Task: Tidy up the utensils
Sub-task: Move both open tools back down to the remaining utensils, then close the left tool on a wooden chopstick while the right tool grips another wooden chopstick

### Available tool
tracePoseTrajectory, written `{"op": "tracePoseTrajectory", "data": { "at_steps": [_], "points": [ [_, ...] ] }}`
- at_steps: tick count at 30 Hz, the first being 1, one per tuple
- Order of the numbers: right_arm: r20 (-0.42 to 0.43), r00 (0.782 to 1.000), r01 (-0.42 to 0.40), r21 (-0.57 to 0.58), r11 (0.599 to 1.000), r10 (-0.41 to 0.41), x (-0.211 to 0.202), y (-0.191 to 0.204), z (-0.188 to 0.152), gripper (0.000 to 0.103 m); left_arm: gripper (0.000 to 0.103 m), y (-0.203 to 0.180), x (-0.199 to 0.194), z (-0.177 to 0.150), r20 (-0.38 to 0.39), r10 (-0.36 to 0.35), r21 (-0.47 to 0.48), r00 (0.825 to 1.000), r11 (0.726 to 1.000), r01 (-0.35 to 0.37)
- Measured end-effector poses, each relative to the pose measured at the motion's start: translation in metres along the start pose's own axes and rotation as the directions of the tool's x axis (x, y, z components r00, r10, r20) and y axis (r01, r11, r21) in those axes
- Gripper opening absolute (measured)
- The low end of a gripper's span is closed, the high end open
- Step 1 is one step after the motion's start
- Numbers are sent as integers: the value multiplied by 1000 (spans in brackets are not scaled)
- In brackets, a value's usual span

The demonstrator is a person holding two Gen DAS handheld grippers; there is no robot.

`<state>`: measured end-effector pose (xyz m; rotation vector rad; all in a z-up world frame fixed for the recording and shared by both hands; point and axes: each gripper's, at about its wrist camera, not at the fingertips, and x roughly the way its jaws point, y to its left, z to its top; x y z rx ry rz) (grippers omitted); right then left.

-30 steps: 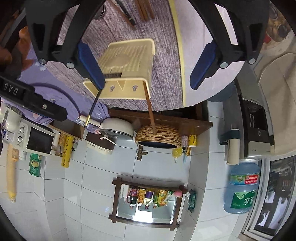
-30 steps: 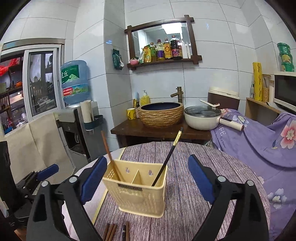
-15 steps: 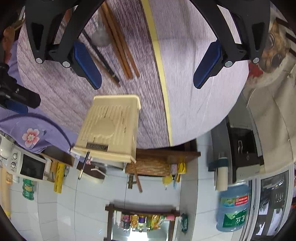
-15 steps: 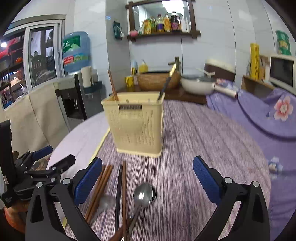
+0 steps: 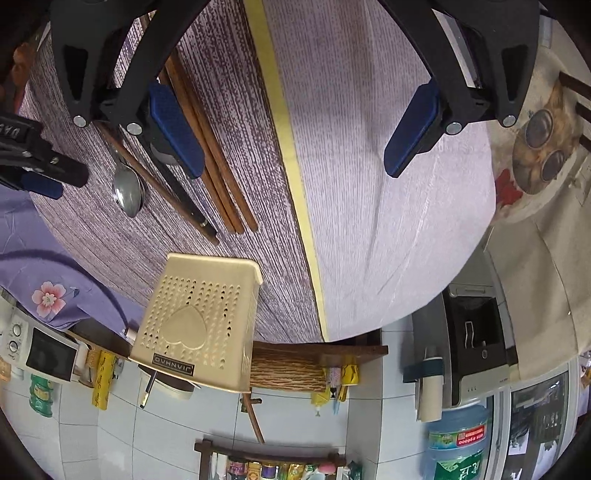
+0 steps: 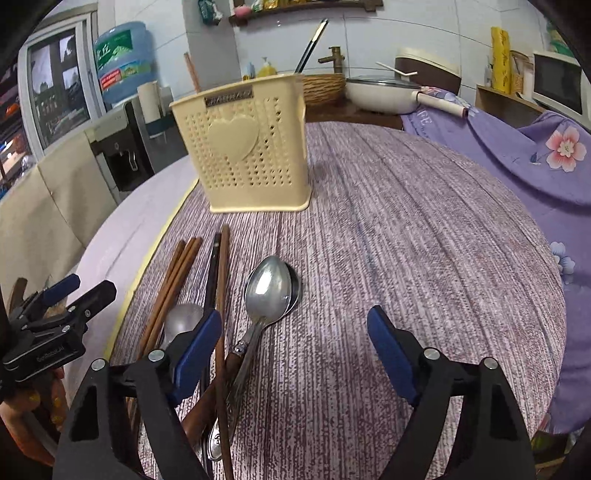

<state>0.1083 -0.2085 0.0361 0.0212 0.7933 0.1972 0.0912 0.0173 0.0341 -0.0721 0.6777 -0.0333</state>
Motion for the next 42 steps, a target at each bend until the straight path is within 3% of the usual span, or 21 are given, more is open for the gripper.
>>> {"op": "tracePoseTrajectory", "data": {
  "at_steps": [7,15,22,29,42],
  "points": [
    [-27,1000,-16,-19,1000,15,8,11,-3,74,85,0,4,-6,-33,-14,-2,999,1000,14],
    [-27,998,-53,-68,996,51,1,22,0,65,68,1,8,-6,-64,-48,-10,997,999,48],
    [-47,993,-113,-129,985,108,12,34,22,48,57,-2,14,0,-87,-66,-7,994,998,65],
    [-181,971,-192,-193,962,157,58,51,48,22,47,-7,33,13,-139,-84,18,987,996,88],
    [-295,948,-180,-177,968,122,93,51,64,14,40,-18,74,37,-231,-137,38,963,988,150]
  ]
}}
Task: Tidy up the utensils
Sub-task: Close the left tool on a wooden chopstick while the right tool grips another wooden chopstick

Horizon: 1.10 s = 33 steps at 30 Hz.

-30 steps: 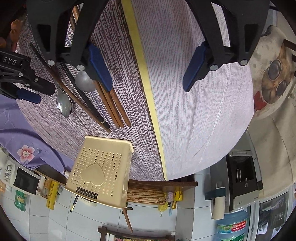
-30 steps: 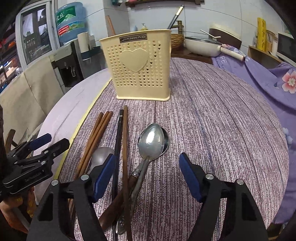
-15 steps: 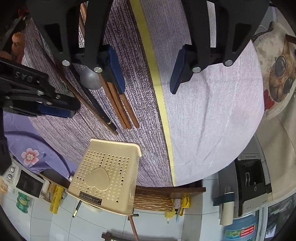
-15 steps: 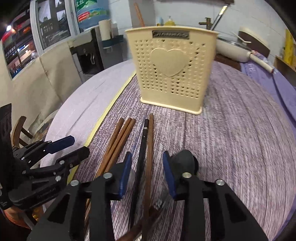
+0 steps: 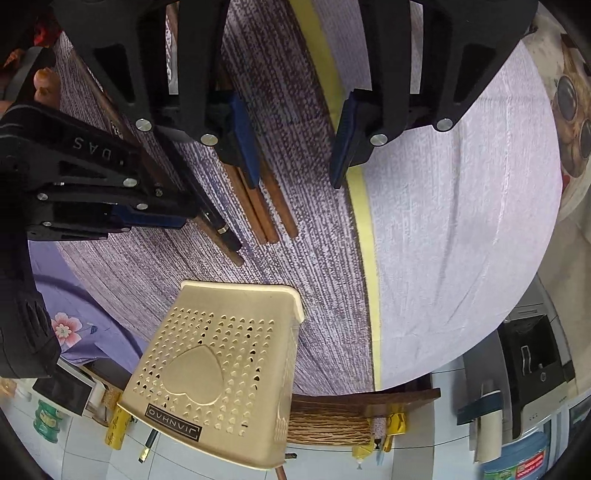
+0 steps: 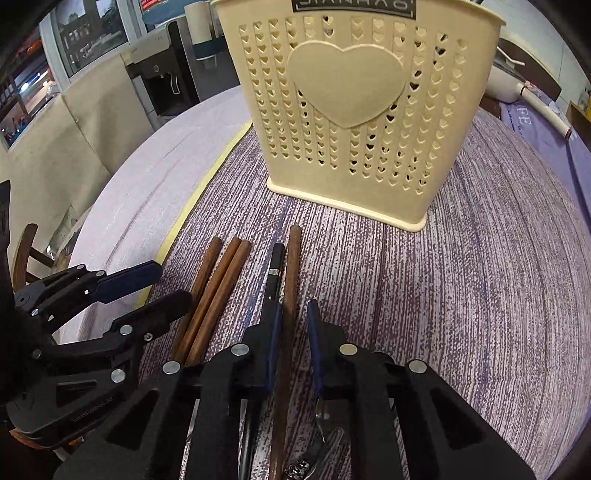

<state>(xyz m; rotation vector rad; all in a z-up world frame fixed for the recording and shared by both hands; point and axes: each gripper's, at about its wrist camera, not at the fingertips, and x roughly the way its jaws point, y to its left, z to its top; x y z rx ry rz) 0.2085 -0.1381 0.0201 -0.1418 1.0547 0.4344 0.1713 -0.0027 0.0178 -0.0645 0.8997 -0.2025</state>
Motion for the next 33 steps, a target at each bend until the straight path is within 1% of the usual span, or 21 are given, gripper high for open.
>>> {"op": "tracePoseTrajectory", "data": {
  "at_steps": [2,7,13,15,18,21,23,26,31,33],
  "points": [
    [1,1000,10,-8,1000,-10,1,1,1,12,37,-2,5,3,-6,2,2,1000,1000,-2],
    [-8,1000,7,2,1000,-6,4,1,5,11,31,-8,12,11,-14,28,31,1000,999,-28],
    [-18,1000,0,28,1000,1,9,-5,14,9,26,-12,20,20,-34,61,51,998,997,-60],
    [-22,1000,2,36,999,-1,11,-6,17,9,21,-17,22,23,-43,78,65,996,995,-75],
    [-28,1000,-4,58,998,6,14,-8,23,9,19,-20,25,26,-55,93,77,994,993,-89],
    [-25,1000,-11,80,997,13,17,-9,28,9,15,-20,24,25,-59,95,73,994,993,-91],
    [-21,1000,3,77,997,-1,19,-5,32,8,13,-22,23,24,-62,95,76,993,993,-91],
    [-15,1000,19,60,998,-18,18,-1,28,8,12,-29,21,20,-56,101,85,993,992,-96],
    [0,1000,-11,91,996,11,15,-7,25,7,12,-31,19,17,-48,95,63,994,994,-92],
    [26,1000,-13,90,996,11,9,-12,19,7,11,-30,19,17,-45,81,44,996,996,-79]
  ]
}}
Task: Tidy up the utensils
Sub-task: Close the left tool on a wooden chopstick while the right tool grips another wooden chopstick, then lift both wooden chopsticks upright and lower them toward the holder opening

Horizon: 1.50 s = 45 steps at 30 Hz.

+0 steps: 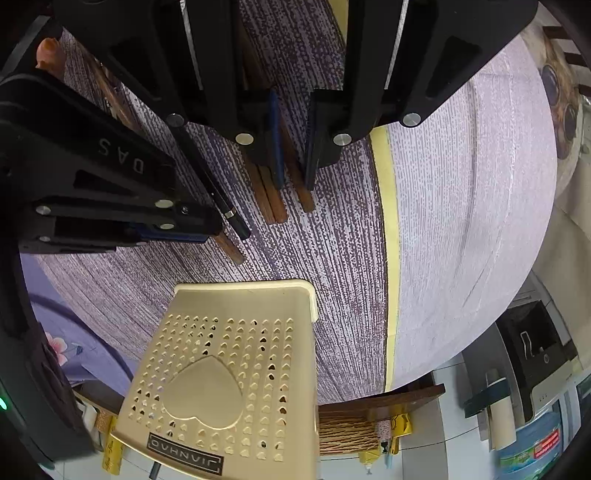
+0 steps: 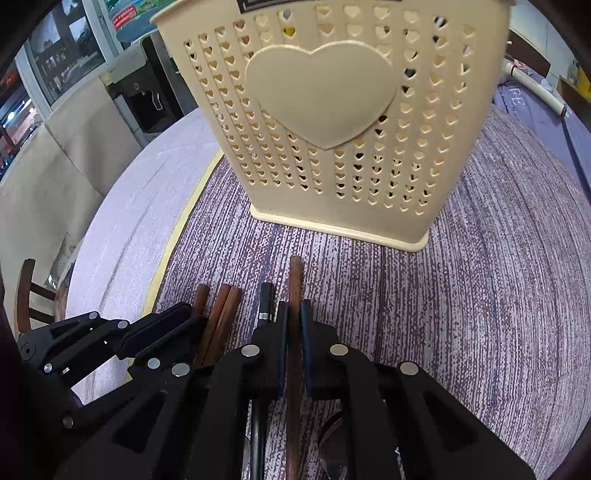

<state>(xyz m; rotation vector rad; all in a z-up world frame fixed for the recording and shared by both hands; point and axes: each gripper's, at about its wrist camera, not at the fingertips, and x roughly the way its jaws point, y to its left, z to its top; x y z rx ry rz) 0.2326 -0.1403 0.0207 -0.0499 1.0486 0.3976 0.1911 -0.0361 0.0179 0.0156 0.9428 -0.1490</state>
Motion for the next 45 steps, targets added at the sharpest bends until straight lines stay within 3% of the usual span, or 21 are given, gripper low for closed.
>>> {"op": "tracePoseTrajectory", "data": {
  "at_steps": [7,16,24,36,45],
  "points": [
    [134,991,-6,-21,1000,8,-40,-10,-5,7,9,7,4,13,0,-70,-63,998,996,70],
    [297,954,-17,-34,999,27,-92,-18,-9,7,8,17,-34,39,137,-67,-91,988,993,80],
    [401,914,-39,-45,998,54,-125,-14,-6,7,7,33,-92,53,281,-54,-102,958,991,85],
    [508,855,-57,-105,993,103,-195,-4,-23,7,7,37,-174,39,423,-65,-62,904,993,100],
    [525,843,-45,-151,988,118,-212,8,-23,7,7,36,-200,36,458,-56,-47,887,995,87]
  ]
}}
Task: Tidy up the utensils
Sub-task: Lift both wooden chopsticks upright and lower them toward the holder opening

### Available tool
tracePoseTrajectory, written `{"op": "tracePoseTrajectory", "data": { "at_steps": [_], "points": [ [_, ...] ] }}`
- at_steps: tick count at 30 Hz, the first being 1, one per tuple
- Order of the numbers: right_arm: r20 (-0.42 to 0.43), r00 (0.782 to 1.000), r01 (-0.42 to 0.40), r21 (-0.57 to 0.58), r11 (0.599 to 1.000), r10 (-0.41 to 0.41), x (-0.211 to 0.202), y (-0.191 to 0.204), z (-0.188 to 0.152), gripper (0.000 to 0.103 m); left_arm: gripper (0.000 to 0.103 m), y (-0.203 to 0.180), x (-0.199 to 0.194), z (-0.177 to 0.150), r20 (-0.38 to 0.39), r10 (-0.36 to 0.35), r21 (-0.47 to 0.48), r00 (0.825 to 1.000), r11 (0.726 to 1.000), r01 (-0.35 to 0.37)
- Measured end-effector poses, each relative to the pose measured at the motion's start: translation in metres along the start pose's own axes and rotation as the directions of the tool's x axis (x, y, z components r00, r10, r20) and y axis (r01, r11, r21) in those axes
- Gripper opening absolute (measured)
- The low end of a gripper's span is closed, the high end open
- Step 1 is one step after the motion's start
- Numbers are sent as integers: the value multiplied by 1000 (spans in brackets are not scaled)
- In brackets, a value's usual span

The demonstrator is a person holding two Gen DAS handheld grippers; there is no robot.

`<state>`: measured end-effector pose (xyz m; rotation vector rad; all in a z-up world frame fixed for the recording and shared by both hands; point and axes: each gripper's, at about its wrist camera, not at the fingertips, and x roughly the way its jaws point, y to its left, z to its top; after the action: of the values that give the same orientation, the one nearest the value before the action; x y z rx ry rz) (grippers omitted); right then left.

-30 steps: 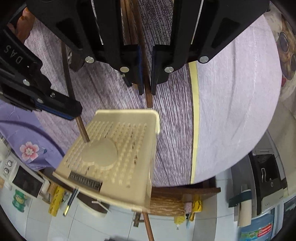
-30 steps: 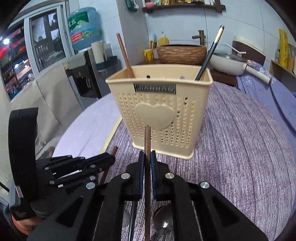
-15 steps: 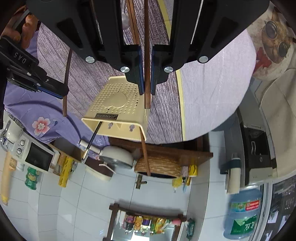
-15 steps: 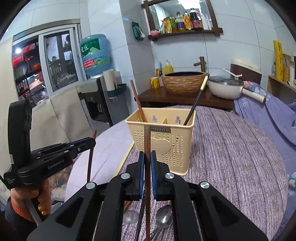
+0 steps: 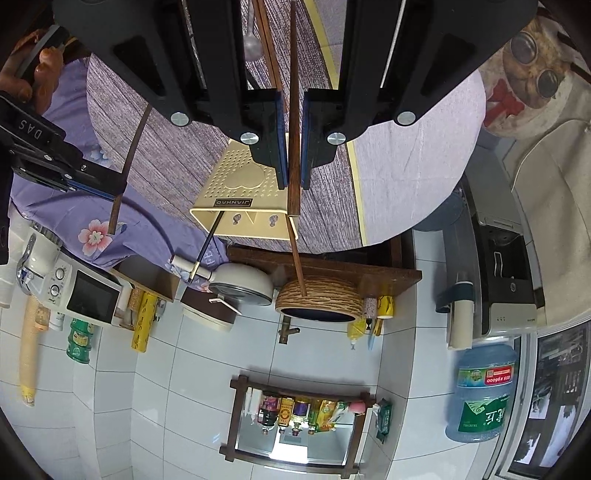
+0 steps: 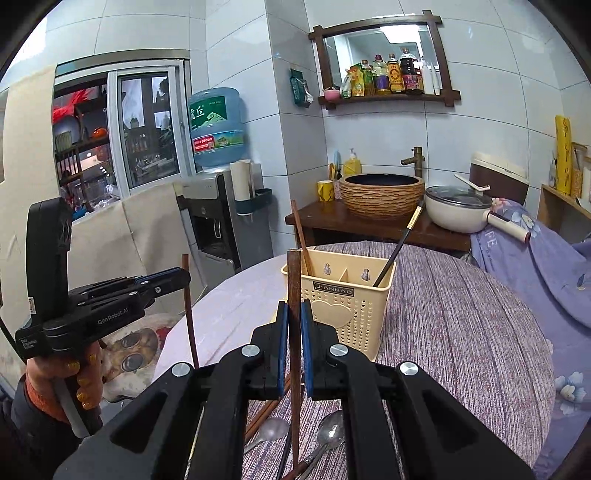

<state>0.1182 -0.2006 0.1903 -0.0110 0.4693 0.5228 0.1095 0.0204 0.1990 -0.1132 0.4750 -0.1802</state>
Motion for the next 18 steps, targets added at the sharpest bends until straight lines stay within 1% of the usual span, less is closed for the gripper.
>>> {"op": "tracePoseTrajectory", "data": {
  "at_steps": [7,11,14,18],
  "points": [
    [21,1000,-4,-12,1000,5,-4,3,9,7,7,-1,-9,12,27,-2,7,1000,1000,1],
    [32,999,-15,0,1000,15,-5,1,16,7,7,-7,-13,23,56,-6,10,998,1000,6],
    [52,999,-13,4,1000,13,-5,0,26,7,7,-13,-15,36,78,-13,14,997,1000,12],
    [82,997,-5,4,1000,5,-6,-2,47,7,7,-25,-14,62,105,-33,20,994,999,31]
  ]
}}
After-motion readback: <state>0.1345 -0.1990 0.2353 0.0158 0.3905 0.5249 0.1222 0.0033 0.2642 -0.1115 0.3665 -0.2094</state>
